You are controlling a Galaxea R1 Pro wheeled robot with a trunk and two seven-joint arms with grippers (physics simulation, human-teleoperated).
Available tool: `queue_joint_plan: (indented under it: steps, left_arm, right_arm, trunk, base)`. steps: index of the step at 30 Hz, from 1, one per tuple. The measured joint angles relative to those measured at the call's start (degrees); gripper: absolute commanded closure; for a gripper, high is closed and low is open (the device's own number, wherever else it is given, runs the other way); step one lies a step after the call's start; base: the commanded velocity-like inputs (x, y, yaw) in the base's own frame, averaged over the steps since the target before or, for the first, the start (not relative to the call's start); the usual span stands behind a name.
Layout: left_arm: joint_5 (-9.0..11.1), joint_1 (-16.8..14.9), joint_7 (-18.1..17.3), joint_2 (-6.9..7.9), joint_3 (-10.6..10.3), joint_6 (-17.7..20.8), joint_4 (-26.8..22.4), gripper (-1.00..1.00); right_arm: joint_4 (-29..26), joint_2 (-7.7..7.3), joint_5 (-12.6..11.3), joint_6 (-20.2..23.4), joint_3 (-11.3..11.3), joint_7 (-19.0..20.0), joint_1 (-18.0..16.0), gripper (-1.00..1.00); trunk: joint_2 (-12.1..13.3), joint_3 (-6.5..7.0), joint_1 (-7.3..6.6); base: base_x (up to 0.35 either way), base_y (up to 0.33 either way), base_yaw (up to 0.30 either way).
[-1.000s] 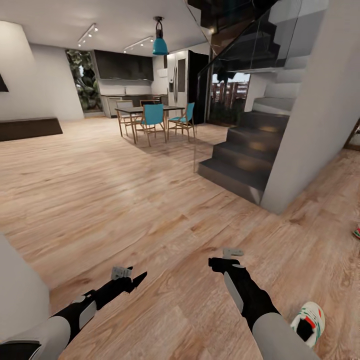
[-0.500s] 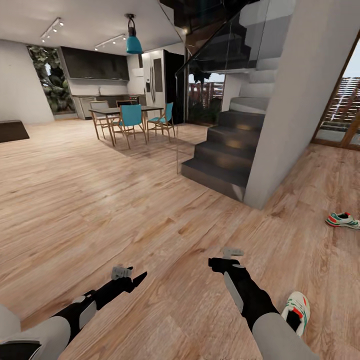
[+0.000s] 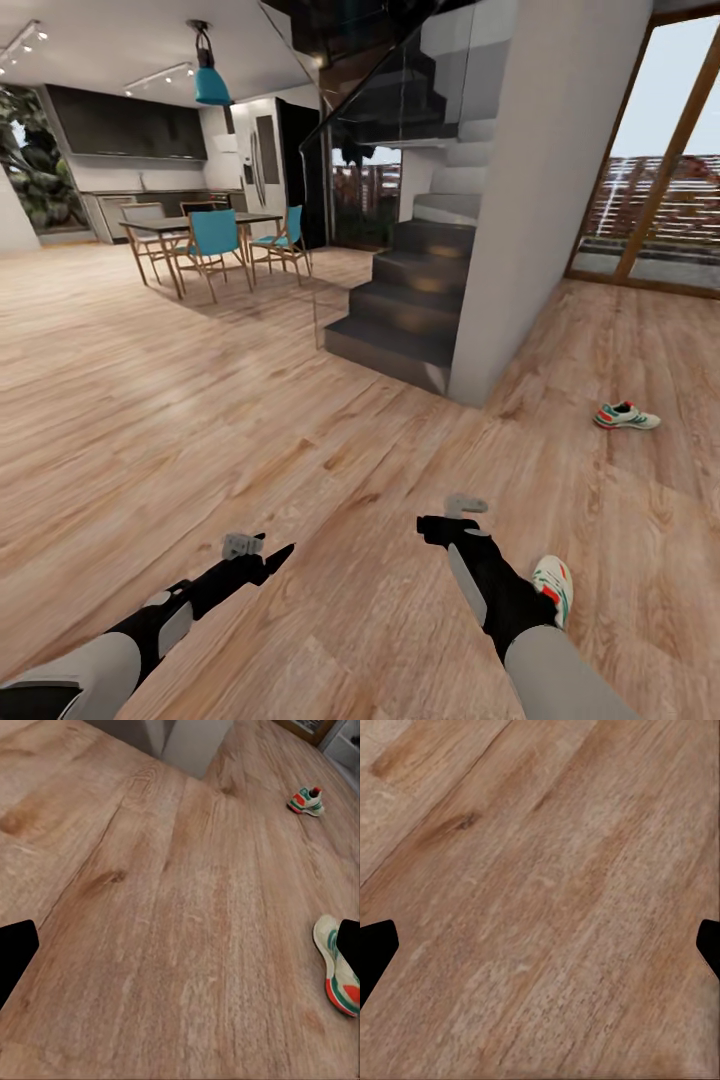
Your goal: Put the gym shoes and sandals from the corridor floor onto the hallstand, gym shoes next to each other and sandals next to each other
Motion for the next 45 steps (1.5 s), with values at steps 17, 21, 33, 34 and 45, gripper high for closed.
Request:
queue_joint_plan:
  steps: [17,21,33,34,45]
  left_arm:
    - [0.00,0.00,0.00,-0.02,0.00,0.00,0.00,-1.00]
    - [0.00,0.00,0.00,-0.03,0.00,0.00,0.00,-1.00]
    - [0.00,0.00,0.00,0.01,0.00,-0.01,0.00,-1.00]
    - [0.00,0.00,0.00,0.00,0.00,-0.01,0.00,-1.00]
    - [0.00,-0.01,-0.01,0.00,-0.01,0.00,0.00,-1.00]
  right_arm:
    - [0.01,0.00,0.00,0.00,0.00,0.03,0.00,-1.00]
    - [0.00,0.00,0.00,0.00,0.00,0.00,0.00,-1.00]
    - [0.00,0.00,0.00,0.00,0.00,0.01,0.00,-1.00]
    - [0.00,0.00,0.00,0.00,0.00,0.00,0.00,-1.00]
    - [-0.03,-0.01,0.01,-0.02,0.01,0.00,0.00,-1.00]
  trunk:
    - [0.00,0.00,-0.01]
    - [0.00,0.00,0.00]
    - [0.00,0.00,0.00]
    - [0.00,0.00,0.00]
    - [0.00,0.00,-0.02]
  base:
    - [0.103,0.083,-0.267]
    - [0.030,0.022,-0.268]
    - [0.004,0.003,-0.267]
    - [0.006,0.000,-0.267]
    - [0.177,0.150,-0.267]
